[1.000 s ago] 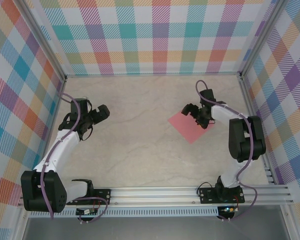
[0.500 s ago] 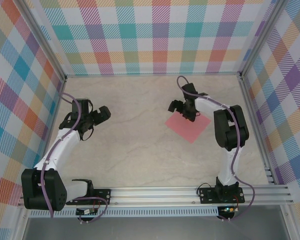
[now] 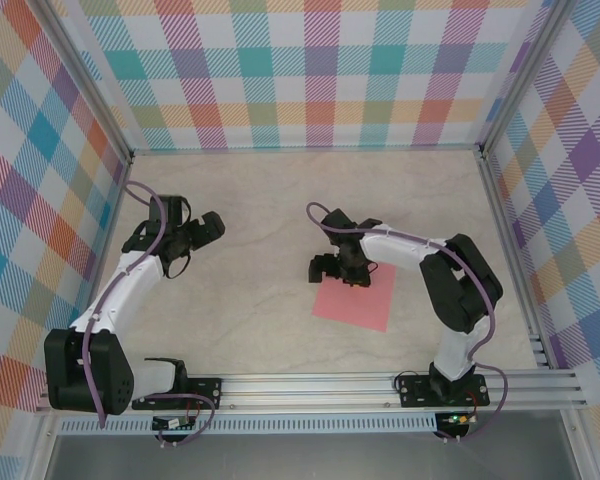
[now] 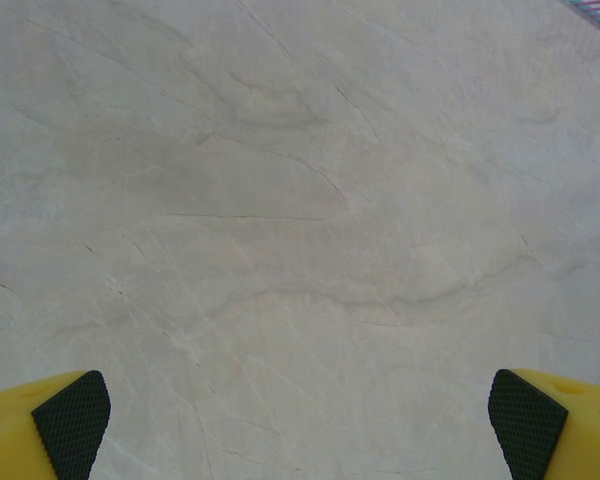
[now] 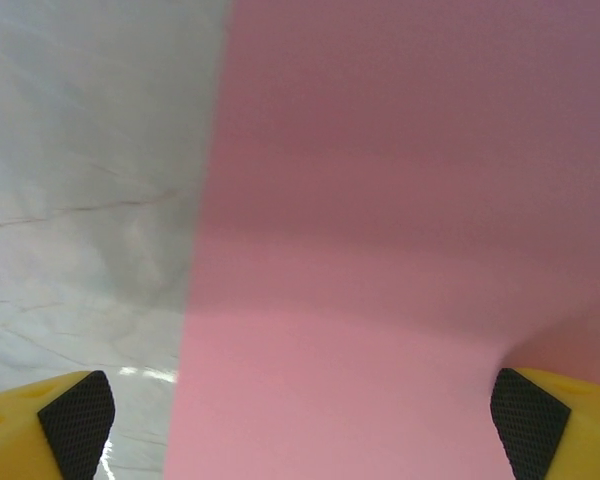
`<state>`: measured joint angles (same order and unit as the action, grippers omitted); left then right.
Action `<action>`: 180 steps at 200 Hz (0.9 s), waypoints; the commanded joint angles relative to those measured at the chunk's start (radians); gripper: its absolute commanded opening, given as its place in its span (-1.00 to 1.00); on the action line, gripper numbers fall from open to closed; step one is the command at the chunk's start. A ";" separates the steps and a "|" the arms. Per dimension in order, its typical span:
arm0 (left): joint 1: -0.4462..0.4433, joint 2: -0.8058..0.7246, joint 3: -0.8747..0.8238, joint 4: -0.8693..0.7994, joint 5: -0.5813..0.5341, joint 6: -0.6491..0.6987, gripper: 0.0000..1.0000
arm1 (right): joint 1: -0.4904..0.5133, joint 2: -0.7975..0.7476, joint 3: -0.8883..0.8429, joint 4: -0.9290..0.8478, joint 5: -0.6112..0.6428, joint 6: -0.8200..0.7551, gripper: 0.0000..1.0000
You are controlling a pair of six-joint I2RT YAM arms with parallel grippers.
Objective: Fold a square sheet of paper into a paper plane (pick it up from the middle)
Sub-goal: Move the square sheet of paper to the center of the table, then fold the square sheet of paper in half at the center of the table.
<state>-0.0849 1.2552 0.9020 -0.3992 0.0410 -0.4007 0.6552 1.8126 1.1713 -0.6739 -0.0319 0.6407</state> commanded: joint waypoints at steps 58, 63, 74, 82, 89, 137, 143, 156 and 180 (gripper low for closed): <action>-0.019 0.027 0.027 -0.026 0.022 -0.019 1.00 | -0.007 -0.042 0.017 -0.182 0.250 0.200 0.99; -0.019 0.027 0.028 -0.026 0.021 -0.019 1.00 | -0.008 -0.030 0.023 -0.180 0.246 0.198 0.99; -0.020 0.024 0.030 -0.027 0.018 -0.017 1.00 | -0.008 -0.001 0.036 -0.180 0.235 0.195 0.99; -0.020 0.023 0.029 -0.030 0.014 -0.017 1.00 | -0.009 0.014 0.040 -0.175 0.227 0.196 0.99; -0.020 0.024 0.030 -0.031 0.012 -0.017 1.00 | -0.009 0.027 0.041 -0.166 0.212 0.197 1.00; -0.021 0.032 0.030 -0.039 0.004 -0.015 1.00 | -0.009 0.082 0.001 -0.112 0.131 0.236 1.00; -0.022 0.032 0.031 -0.042 0.002 -0.015 1.00 | -0.011 0.088 -0.005 -0.109 0.126 0.239 1.00; -0.022 0.035 0.032 -0.049 -0.003 -0.015 1.00 | -0.011 0.101 -0.018 -0.105 0.119 0.244 1.00; -0.022 0.039 0.034 -0.051 -0.007 -0.015 1.00 | -0.015 0.124 -0.044 -0.090 0.117 0.246 1.00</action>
<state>-0.0925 1.2858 0.9024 -0.4206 0.0414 -0.4046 0.6403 1.8713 1.1881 -0.7856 0.1162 0.8570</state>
